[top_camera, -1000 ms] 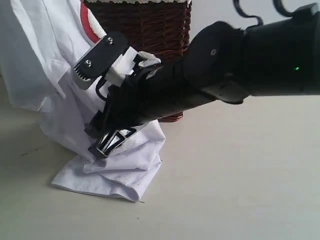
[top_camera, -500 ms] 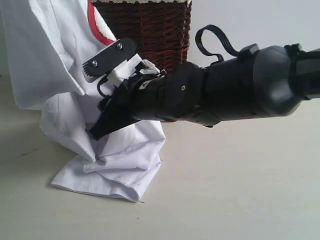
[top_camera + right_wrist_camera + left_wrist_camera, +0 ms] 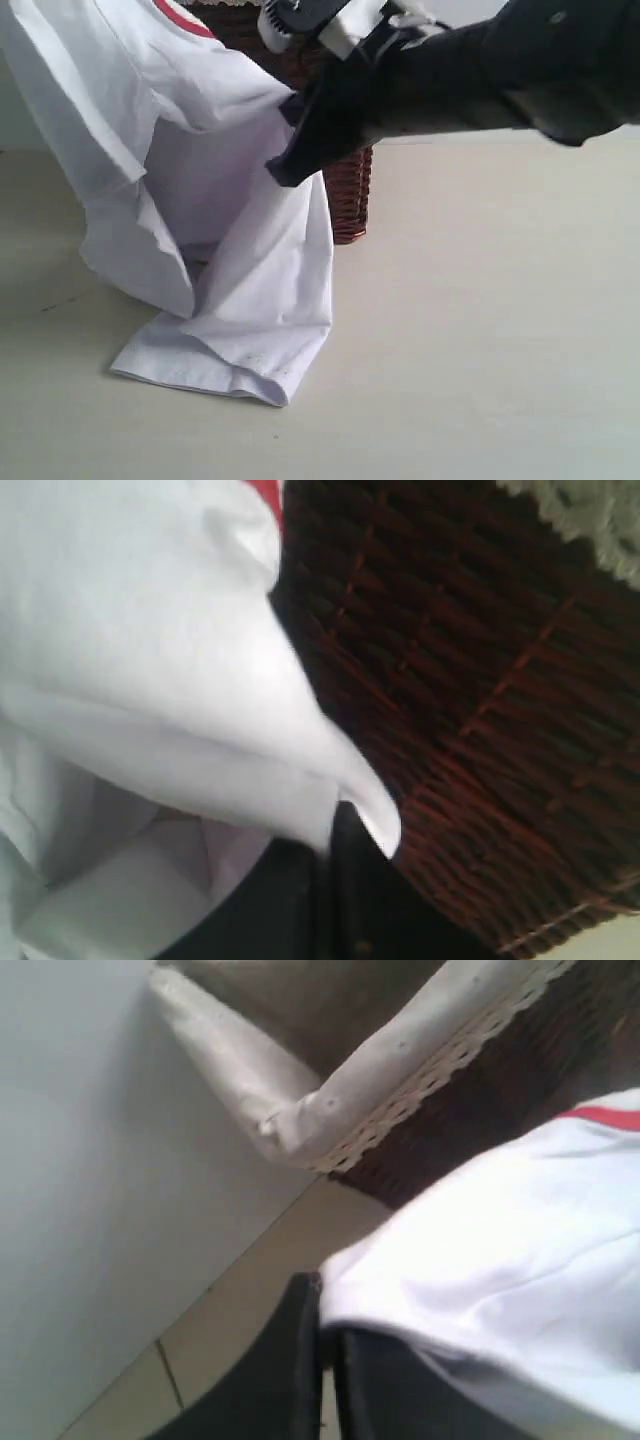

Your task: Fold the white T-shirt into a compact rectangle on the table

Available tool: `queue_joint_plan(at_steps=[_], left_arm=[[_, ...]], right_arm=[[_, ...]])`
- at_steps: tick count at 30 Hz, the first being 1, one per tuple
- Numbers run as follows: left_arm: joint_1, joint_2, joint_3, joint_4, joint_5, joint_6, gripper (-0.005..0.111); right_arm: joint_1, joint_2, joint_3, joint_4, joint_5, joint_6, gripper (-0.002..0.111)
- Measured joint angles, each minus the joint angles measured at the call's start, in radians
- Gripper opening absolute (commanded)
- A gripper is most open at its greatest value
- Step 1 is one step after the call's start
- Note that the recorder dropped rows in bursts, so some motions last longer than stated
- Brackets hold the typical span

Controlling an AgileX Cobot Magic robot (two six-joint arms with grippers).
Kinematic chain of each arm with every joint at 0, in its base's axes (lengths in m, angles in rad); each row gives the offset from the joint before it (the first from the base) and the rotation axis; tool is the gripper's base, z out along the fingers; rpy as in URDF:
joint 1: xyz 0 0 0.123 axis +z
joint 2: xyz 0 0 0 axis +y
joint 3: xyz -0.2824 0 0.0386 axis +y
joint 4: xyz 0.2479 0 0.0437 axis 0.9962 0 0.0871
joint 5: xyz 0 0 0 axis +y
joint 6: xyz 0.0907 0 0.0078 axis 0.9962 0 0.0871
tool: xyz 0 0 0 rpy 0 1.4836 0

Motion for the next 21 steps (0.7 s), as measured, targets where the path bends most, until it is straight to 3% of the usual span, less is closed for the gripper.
queue_joint_plan(at_steps=[3, 7, 10, 14, 19, 21], left_arm=[[0.0, -0.002, 0.005, 0.086, 0.0, -0.061, 0.0], [0.0, -0.026, 0.005, 0.085, 0.0, -0.024, 0.0], [-0.006, -0.05, 0.005, 0.081, -0.007, 0.074, 0.0], [-0.016, -0.082, 0.005, 0.196, -0.099, 0.078, 0.0], [-0.019, -0.093, 0.024, 0.228, -0.107, 0.042, 0.0], [-0.017, -0.099, 0.088, 0.231, -0.073, 0.095, 0.0]], right_arm=[[-0.05, -0.125, 0.002, -0.222, 0.06, 0.185, 0.0], [-0.123, -0.302, -0.038, -0.731, 0.163, 0.593, 0.0], [-0.136, -0.342, -0.213, -1.043, 0.277, 0.837, 0.0], [-0.133, -0.334, -0.409, -1.07, 0.366, 0.887, 0.0], [-0.13, -0.302, -0.43, -0.98, 0.507, 0.828, 0.0], [-0.13, -0.293, -0.43, -0.881, 0.578, 0.736, 0.0]])
